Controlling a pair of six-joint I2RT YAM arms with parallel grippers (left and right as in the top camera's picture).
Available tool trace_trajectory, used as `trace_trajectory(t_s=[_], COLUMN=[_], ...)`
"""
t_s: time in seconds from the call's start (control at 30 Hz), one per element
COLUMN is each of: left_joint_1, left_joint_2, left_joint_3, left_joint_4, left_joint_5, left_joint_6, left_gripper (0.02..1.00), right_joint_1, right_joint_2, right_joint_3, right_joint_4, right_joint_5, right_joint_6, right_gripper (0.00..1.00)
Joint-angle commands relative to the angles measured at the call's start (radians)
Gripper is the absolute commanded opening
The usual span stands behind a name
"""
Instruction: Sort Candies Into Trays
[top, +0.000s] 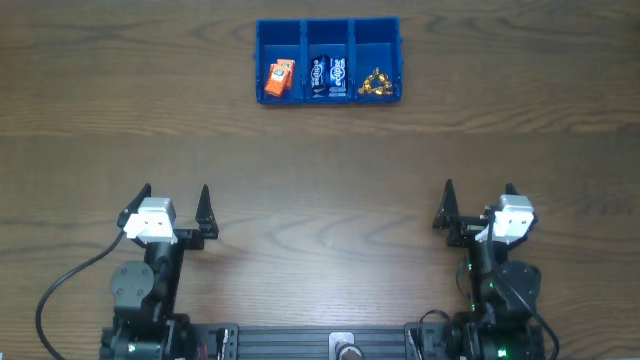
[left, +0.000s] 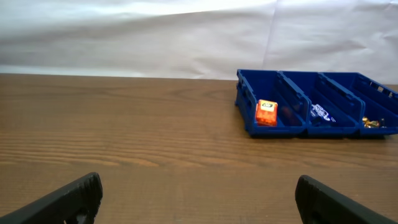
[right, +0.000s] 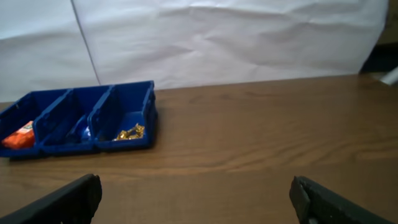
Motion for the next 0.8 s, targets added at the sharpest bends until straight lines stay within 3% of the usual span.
trace_trajectory(t_s=[0.03, 0.13, 0.8], left_joint_1=[0.003, 0.003, 0.003], left_joint_2=[-0.006, -0.006, -0.006], left_joint_3=[-0.017, -0.017, -0.017], left_joint_4=[-0.04, -0.04, -0.04], left_joint_5=[-0.006, -0.006, -0.006], left_joint_6=[0.014, 0.014, 0.014], left_gripper=[0.998, 0.998, 0.998], right_joint_1=[-0.003, -0.003, -0.003], right_joint_2=[-0.013, -0.013, -0.013], right_joint_3=[-0.062, -0.094, -0.092], right_joint_4=[0.041, 0.11, 0.106], right_joint_5=[-0.031, -0.031, -0.039], right_joint_6=[-0.032, -0.033, -0.032], right_gripper=[0.998, 0.998, 1.0])
